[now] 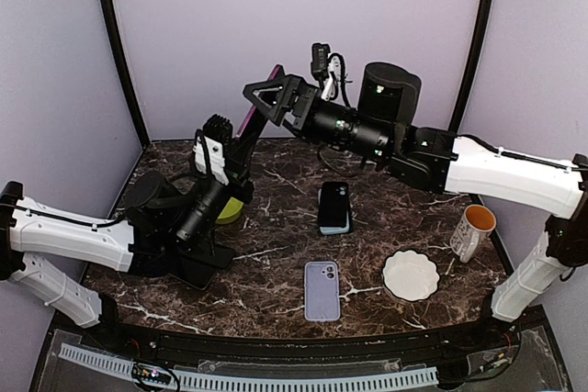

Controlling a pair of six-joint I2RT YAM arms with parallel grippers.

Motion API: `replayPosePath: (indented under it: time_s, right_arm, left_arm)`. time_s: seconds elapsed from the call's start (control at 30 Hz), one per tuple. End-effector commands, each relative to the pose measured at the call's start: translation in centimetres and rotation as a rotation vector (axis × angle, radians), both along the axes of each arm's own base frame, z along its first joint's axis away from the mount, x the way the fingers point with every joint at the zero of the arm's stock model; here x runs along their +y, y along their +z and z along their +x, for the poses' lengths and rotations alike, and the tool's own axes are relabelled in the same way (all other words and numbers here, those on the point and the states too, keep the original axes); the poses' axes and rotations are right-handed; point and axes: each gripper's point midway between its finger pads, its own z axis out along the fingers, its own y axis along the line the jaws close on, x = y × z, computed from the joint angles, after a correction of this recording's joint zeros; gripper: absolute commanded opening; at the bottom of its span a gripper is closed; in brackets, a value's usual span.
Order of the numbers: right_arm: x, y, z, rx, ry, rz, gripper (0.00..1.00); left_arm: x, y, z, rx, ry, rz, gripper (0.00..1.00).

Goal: Put the phone into the phone case
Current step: Pass from the left arm to the right

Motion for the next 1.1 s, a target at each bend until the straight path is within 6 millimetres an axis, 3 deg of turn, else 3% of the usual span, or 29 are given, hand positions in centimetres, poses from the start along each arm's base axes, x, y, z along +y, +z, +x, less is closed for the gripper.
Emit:
replayPosePath:
  time_s: [0.0, 0.23, 0.43, 0.63, 1.0, 1.07]
  right_arm:
    - [0.0, -0.7, 1.1, 0.063, -0.062, -0.009, 0.98]
    - [-0.3, -2.4, 2.0, 0.100, -0.075, -0.040, 0.98]
    - [0.7, -1.7, 1.6, 0.066, -0.015, -0.022, 0.98]
    - [0.7, -1.0, 1.2, 0.030, 0.017, 0.026, 0.88]
    - [0.9, 0.1, 0.4, -0.013, 0.073, 0.078, 0.45]
    - [0.8, 0.2, 0.2, -0.020, 0.078, 0.084, 0.33]
  left_arm:
    - [1.6, 3.3, -1.3, -0.065, -0.032, -0.126, 0.00]
    - [1.7, 3.3, -1.4, -0.061, -0.041, -0.140, 0.00]
    - [1.4, 2.7, -1.6, -0.050, -0.071, -0.143, 0.00]
    - [1.1, 2.5, -1.9, -0.044, -0.100, -0.139, 0.00]
    - [0.6, 1.6, -2.0, -0.035, -0.123, -0.126, 0.00]
    - [0.6, 1.4, -2.0, -0.032, -0.123, -0.121, 0.00]
